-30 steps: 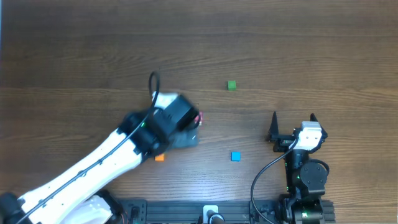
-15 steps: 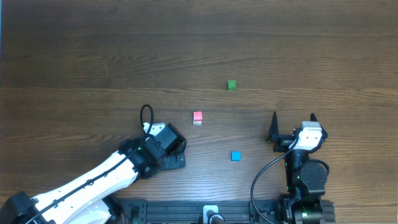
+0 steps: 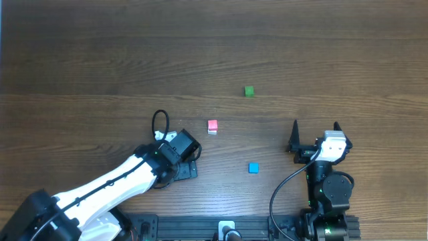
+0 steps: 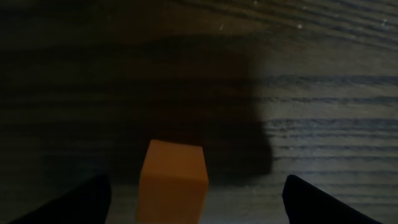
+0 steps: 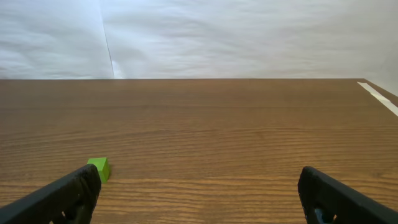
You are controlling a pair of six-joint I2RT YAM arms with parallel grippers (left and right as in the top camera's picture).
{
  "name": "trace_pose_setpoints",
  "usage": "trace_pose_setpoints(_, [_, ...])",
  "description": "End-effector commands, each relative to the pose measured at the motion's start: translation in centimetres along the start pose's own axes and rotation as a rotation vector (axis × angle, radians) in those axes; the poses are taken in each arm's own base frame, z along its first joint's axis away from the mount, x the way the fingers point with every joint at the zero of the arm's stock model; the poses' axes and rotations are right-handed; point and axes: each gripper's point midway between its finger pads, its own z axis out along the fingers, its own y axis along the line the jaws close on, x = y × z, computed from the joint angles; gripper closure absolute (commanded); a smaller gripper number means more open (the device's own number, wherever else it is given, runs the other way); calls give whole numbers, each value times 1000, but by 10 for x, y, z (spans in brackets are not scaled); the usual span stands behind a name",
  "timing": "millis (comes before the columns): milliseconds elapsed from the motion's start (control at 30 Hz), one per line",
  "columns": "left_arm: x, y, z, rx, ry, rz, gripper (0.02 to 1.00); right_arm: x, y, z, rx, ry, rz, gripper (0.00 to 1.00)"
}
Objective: Stack Cubes
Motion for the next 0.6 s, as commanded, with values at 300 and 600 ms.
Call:
trace_pose_setpoints(300, [-6, 6, 4, -31, -28, 139, 150, 2, 0, 0, -1, -2, -1, 9])
trace_pose_setpoints(600, [-7, 6, 4, -32, -35, 151, 404, 2, 0, 0, -2, -1, -1, 7])
